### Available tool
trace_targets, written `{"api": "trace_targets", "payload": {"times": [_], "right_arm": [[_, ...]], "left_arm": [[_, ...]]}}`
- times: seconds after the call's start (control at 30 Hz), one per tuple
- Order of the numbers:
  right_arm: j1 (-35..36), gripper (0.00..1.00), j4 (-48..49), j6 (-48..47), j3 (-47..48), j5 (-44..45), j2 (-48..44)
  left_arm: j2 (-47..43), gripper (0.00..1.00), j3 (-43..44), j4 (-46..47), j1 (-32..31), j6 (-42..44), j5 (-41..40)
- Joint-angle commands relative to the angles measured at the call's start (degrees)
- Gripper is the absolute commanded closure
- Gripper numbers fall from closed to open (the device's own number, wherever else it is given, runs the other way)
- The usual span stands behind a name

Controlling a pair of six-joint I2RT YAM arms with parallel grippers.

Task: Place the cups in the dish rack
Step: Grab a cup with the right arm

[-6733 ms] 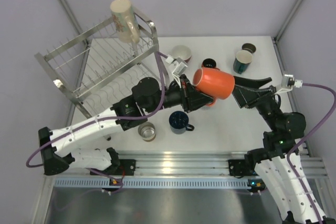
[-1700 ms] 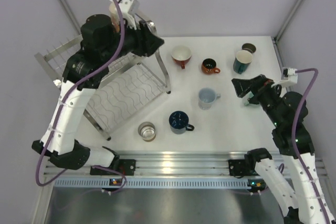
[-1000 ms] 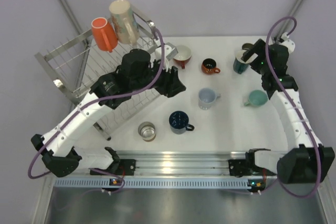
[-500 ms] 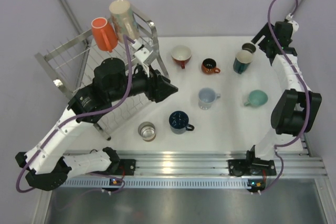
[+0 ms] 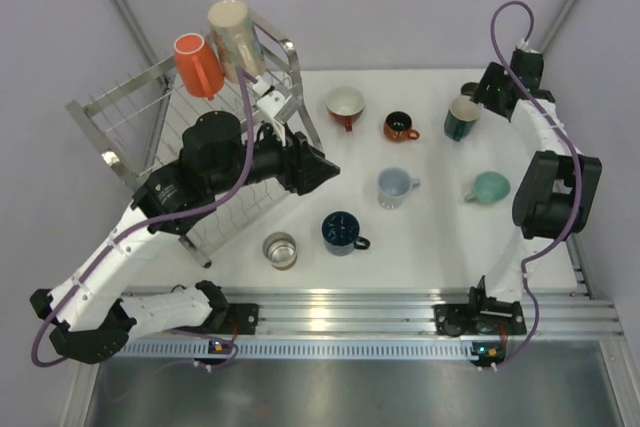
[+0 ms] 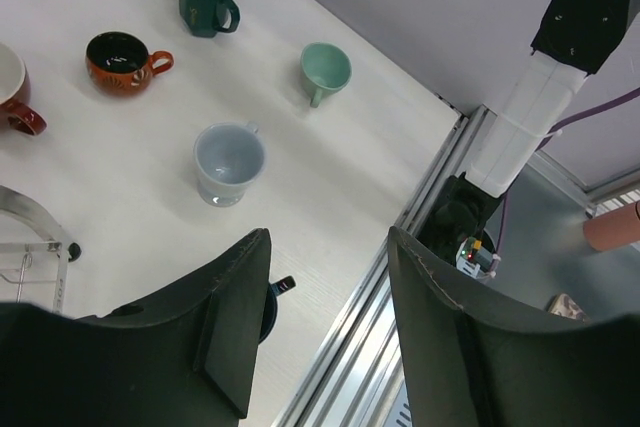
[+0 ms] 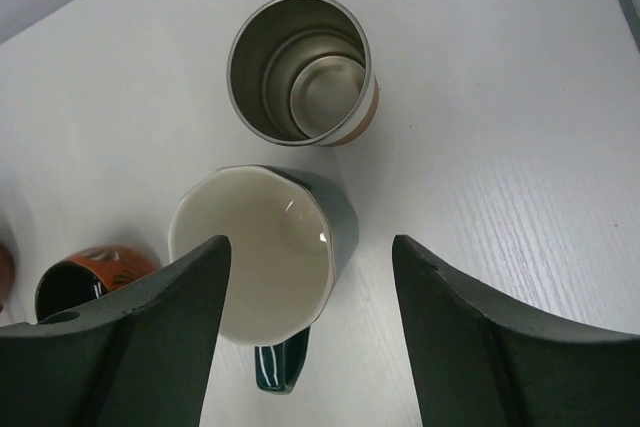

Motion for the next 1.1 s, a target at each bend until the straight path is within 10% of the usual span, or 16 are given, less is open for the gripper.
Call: {"api": "trace_targets", "payload": {"times": [0.0, 1.07], "right_arm": [[0.6, 0.34, 0.5, -3.6, -1.4, 0.2, 1.1], [4.0, 1.00, -2.9, -2.6, -0.3, -2.4, 1.5]], "left_arm": [[-0.4, 0.44, 0.1, 4.6, -0.2, -1.0, -1.3], [-2.2, 0.44, -0.7, 5.2, -0.2, -2.5, -2.8]]}}
